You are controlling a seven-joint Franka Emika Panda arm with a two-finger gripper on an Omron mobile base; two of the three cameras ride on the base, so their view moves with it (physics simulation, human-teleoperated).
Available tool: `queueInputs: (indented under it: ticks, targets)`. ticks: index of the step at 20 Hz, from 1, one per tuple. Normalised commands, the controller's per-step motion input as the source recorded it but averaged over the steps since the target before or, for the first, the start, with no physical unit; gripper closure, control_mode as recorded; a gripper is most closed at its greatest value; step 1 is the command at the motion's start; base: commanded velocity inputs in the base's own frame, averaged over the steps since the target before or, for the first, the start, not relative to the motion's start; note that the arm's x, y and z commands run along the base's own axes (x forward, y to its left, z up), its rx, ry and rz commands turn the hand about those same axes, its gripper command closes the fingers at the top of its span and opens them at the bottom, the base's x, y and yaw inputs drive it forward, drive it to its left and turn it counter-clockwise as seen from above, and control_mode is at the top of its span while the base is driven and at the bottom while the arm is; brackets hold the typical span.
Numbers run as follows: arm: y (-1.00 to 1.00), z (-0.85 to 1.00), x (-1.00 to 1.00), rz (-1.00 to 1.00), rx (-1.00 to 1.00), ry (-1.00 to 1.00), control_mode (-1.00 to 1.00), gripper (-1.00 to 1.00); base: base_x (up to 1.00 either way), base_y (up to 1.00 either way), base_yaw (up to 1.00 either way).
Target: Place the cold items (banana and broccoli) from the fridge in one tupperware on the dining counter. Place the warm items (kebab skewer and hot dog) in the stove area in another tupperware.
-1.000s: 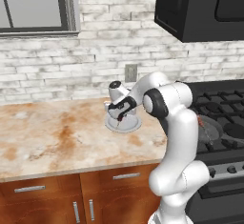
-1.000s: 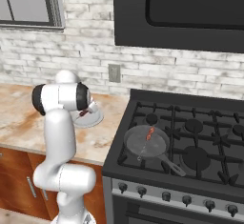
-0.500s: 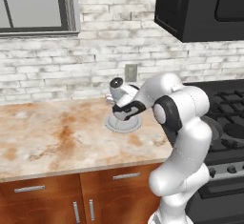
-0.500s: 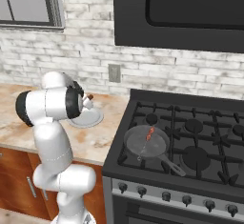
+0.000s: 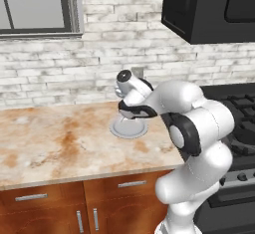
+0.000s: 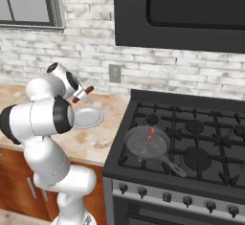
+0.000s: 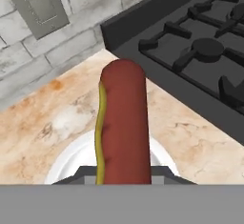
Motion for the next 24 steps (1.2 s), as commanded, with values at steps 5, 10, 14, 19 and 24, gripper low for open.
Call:
queueInputs:
  ticks: [5, 10, 14, 19, 24]
  targets:
    - [-0.22, 0.67, -0.32, -0.14, 0.08, 0.00, -1.00, 1.00, 0.00, 0.00, 0.00]
    - [-0.30, 0.42, -0.54, -0.10, 0.12, -0.03, -1.00, 1.00, 0.00, 0.00, 0.00]
    - [-0.30, 0.29, -0.79, -0.08, 0.08, -0.17, -1.00, 1.00, 0.00, 0.00, 0.00]
    - [-0.25, 0.35, -0.84, -0.01, 0.04, -0.24, -1.00, 1.00, 0.00, 0.00, 0.00]
    - [-0.19, 0.48, -0.73, 0.00, 0.09, -0.09, -1.00, 1.00, 0.00, 0.00, 0.00]
